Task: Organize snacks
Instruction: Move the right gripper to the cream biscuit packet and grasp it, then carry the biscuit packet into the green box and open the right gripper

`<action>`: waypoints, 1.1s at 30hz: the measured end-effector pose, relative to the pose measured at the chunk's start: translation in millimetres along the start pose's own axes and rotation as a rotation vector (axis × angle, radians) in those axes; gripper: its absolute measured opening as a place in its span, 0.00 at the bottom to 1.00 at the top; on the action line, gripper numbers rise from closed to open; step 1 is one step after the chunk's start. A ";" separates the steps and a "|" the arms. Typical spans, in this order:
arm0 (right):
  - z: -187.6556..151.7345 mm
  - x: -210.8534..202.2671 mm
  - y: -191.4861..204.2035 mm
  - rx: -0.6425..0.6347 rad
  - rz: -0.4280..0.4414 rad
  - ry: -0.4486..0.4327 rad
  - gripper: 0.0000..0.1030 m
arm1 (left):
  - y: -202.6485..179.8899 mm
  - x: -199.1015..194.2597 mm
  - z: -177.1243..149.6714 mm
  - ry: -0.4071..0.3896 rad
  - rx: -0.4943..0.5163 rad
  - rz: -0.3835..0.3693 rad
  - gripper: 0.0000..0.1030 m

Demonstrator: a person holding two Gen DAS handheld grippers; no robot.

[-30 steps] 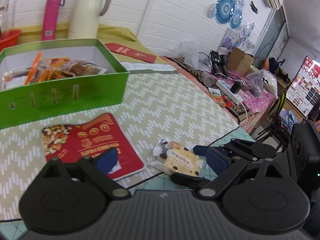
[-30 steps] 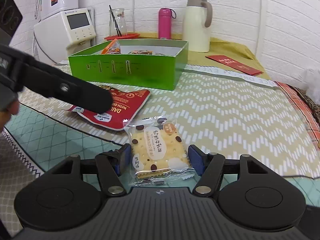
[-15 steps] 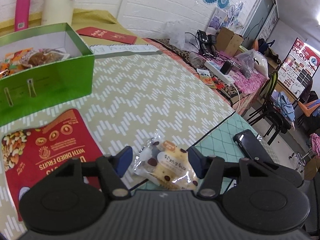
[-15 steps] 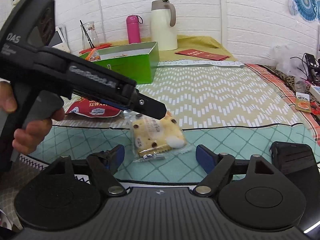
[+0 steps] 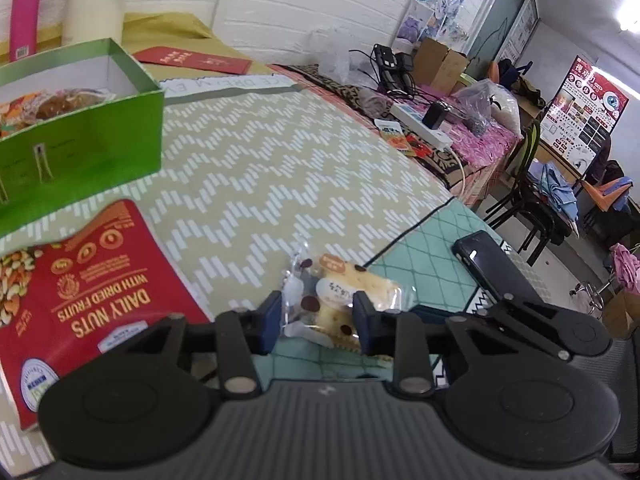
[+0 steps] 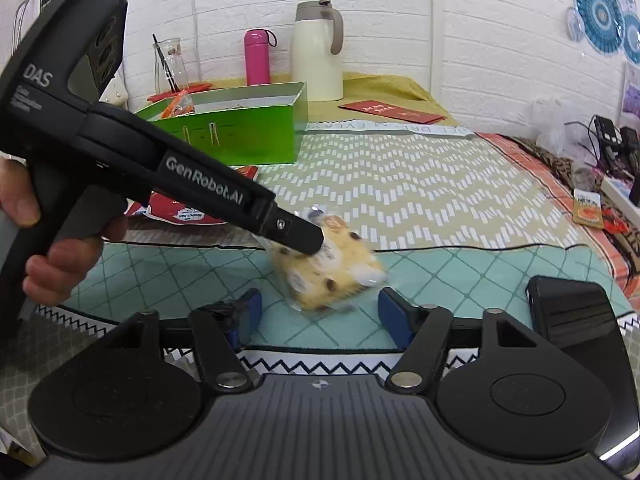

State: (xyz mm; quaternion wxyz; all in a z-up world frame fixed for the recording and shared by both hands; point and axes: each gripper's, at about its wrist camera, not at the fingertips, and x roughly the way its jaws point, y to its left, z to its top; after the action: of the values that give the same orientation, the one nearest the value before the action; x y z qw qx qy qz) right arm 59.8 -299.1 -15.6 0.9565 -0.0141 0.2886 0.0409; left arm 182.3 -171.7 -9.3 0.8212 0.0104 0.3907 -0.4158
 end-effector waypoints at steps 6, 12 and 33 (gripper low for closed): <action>0.9 3.0 -4.6 0.002 -0.020 -0.017 0.72 | -1.0 0.6 -3.6 -0.028 -0.004 0.008 0.28; -2.4 0.6 -5.4 0.028 -0.006 -0.043 0.61 | -11.6 -3.0 -12.0 -0.068 -0.027 0.040 0.21; 93.0 23.7 52.0 -0.080 0.243 -0.190 0.16 | 38.8 -109.5 24.0 -0.343 -0.184 0.083 0.10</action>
State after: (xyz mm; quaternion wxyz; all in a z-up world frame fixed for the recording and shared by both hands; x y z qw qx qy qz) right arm 126.2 -240.8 48.5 0.9661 -0.0134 0.1947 0.1692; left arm 186.2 -80.6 66.7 0.8897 -0.1195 0.2805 -0.3397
